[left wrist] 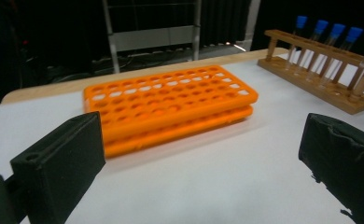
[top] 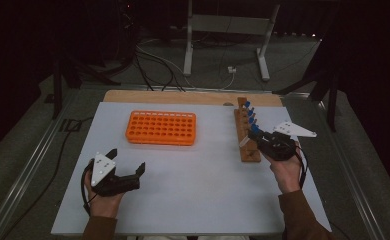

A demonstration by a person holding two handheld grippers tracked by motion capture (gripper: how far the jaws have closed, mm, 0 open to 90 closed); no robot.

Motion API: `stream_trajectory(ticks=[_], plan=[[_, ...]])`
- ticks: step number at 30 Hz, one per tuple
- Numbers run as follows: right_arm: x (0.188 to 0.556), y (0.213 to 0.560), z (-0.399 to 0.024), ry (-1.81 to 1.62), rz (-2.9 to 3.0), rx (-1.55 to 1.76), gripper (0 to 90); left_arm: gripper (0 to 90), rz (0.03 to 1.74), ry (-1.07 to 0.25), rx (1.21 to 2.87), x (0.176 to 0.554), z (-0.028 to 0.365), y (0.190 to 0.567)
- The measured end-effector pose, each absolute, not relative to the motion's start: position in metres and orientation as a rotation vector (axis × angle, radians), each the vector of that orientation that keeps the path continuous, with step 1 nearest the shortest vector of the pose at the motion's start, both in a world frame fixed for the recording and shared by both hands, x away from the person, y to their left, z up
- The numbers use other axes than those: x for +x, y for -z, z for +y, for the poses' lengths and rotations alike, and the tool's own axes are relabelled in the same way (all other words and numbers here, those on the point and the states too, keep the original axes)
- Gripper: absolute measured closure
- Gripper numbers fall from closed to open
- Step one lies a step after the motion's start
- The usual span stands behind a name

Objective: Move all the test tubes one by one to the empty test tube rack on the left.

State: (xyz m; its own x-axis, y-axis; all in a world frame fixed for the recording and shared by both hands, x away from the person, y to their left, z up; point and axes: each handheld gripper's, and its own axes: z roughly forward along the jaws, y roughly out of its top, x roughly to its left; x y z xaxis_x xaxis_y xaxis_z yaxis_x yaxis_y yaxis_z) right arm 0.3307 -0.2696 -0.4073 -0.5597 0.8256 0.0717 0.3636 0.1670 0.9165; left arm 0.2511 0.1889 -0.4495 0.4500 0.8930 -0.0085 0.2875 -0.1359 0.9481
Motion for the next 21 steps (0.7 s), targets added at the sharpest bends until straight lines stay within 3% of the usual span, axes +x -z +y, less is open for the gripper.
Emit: stream_trajectory(ticks=[18, 21], plan=[[0.325, 0.420, -0.234, -1.375, 2.159, 1.054, 76.6, 1.4, 0.892, -0.547, 1.755, 0.292, 0.104, 0.445], [0.323, 0.421, -0.228, -1.384, 2.182, 1.040, 76.6, 4.7, 0.866, -0.515, 1.775, 0.294, 0.087, 0.449]])
